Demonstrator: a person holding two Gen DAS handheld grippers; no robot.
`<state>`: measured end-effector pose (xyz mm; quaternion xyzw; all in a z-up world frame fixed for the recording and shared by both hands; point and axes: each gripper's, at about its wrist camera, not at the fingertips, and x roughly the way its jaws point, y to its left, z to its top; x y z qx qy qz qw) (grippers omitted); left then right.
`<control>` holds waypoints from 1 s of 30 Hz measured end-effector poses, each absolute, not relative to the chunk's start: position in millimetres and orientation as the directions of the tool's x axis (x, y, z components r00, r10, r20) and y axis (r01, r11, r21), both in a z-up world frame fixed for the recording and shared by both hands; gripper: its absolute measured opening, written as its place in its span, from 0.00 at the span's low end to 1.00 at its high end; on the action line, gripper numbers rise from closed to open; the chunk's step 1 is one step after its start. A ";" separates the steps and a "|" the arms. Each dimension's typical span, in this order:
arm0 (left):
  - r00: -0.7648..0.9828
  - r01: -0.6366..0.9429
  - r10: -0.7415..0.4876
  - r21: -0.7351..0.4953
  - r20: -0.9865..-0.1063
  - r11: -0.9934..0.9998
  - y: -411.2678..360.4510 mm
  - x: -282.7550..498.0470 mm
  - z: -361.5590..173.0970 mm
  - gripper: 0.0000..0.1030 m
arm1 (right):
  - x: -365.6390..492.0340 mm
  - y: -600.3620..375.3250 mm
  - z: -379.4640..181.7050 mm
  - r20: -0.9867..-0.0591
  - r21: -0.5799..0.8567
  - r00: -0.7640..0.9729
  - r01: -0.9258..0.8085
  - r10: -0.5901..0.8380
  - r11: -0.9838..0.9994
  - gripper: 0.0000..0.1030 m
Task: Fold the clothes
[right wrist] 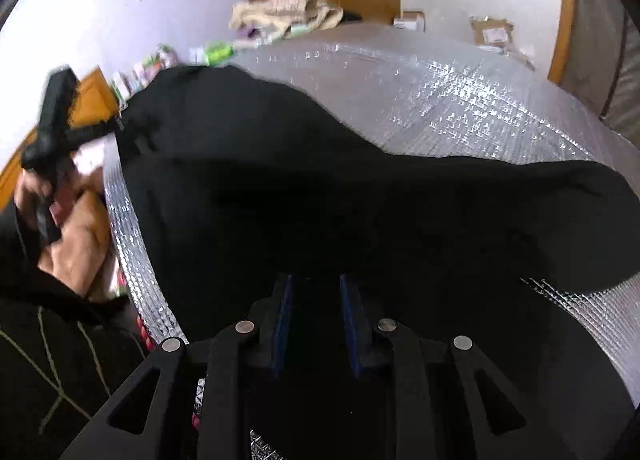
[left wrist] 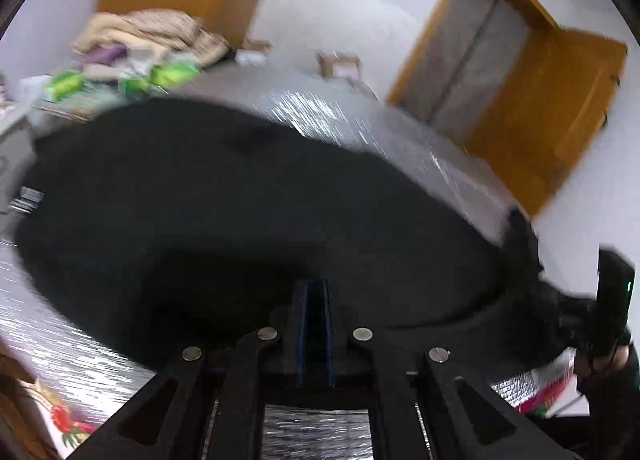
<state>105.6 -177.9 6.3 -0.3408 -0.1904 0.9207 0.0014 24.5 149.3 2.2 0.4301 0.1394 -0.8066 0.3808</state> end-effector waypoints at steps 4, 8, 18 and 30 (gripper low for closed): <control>-0.758 0.099 0.140 -0.324 -0.637 -0.941 -159.9 89.8 2.5 0.06 | 16.7 151.4 1.3 -0.796 0.019 -0.411 0.717 -0.445 -0.697 0.22; -0.748 0.070 0.147 -0.297 -0.647 -0.952 -141.9 73.9 -1.3 0.06 | 4.1 159.7 0.0 -0.779 -0.012 -0.450 0.707 -0.436 -0.707 0.22; -0.723 0.009 0.191 -0.286 -0.664 -0.958 -114.9 50.2 -6.0 0.06 | -25.8 184.7 12.9 -0.794 -0.064 -0.507 0.616 -0.334 -0.785 0.24; -0.790 0.111 0.112 -0.321 -0.603 -0.941 -168.5 64.5 28.7 0.06 | -61.2 101.8 67.0 -0.667 0.174 -0.384 0.753 -0.639 -0.634 0.40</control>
